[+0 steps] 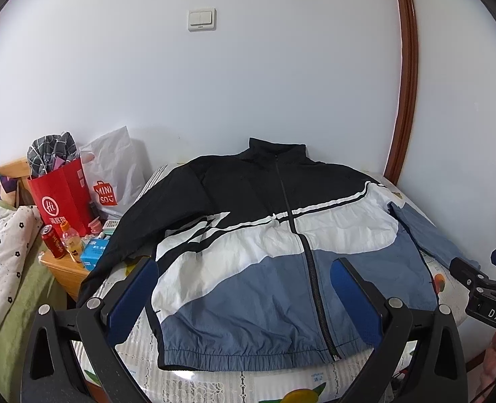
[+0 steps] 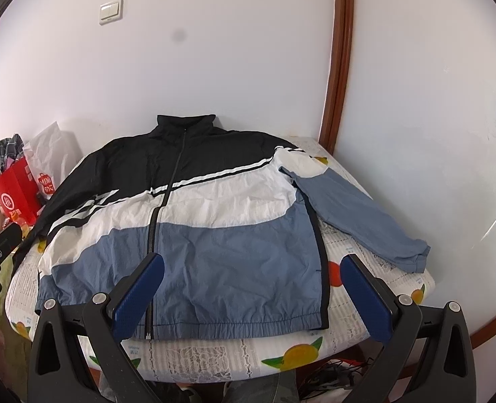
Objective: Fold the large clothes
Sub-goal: 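Grasp the black jacket side edge with the left gripper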
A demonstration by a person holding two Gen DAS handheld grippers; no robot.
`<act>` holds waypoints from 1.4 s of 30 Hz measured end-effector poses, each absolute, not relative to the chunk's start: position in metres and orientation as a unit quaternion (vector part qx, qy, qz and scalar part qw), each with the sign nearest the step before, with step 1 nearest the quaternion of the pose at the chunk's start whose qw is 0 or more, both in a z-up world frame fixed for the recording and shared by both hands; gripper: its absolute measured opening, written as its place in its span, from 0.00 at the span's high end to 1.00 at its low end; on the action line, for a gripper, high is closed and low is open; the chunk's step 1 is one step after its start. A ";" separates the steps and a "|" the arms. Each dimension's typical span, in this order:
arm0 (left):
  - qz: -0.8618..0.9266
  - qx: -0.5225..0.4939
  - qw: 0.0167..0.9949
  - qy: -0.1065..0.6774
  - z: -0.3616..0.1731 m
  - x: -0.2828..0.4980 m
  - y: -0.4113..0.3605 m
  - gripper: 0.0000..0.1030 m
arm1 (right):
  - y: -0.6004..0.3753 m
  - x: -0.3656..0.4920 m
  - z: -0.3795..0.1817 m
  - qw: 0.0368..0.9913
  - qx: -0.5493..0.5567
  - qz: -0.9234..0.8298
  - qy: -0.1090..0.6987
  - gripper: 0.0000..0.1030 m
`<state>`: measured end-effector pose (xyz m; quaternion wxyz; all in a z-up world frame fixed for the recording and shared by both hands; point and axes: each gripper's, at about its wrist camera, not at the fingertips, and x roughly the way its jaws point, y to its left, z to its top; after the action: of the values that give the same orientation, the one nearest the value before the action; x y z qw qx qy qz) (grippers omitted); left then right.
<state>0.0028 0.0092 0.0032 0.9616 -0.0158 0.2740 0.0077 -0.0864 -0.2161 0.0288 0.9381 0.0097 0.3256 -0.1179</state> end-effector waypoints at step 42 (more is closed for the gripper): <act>0.174 -0.065 0.885 0.427 -0.153 0.155 0.215 0.24 | -0.159 0.100 -0.093 0.887 -0.042 -0.069 0.454 0.24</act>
<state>0.1549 0.2154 -0.1533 0.8851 -0.0650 0.4268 0.1736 0.1002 -0.1591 -0.0929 0.8872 -0.0418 0.4542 -0.0688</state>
